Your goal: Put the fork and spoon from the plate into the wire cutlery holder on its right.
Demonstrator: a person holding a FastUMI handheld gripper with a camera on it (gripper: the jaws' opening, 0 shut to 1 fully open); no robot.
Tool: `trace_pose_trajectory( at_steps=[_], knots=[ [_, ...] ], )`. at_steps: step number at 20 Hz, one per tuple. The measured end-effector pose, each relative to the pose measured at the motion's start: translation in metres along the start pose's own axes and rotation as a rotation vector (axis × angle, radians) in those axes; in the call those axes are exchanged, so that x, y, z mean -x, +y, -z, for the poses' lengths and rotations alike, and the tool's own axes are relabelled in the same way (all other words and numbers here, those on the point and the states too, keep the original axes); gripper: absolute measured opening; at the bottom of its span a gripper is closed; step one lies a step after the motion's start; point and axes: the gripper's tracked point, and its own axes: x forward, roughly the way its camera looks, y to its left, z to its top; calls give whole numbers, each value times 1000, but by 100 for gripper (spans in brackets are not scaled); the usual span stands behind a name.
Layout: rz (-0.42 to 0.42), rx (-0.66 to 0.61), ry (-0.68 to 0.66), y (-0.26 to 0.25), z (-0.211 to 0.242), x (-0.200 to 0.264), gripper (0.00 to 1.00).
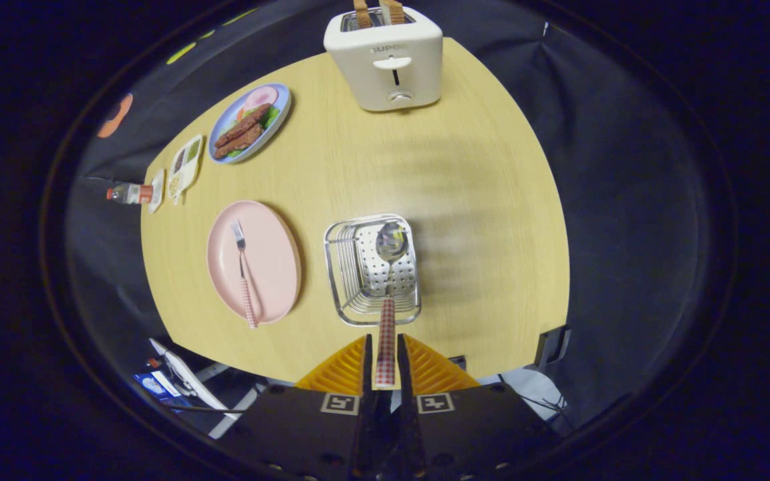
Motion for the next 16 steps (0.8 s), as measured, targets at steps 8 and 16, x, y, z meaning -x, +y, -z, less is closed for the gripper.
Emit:
trace_pose_trajectory(
  at_steps=[8, 16],
  knots=[
    [-8, 144, -436, 27, -49, 41, 81],
    [-109, 276, -771, 140, -10, 31, 92]
  ],
)
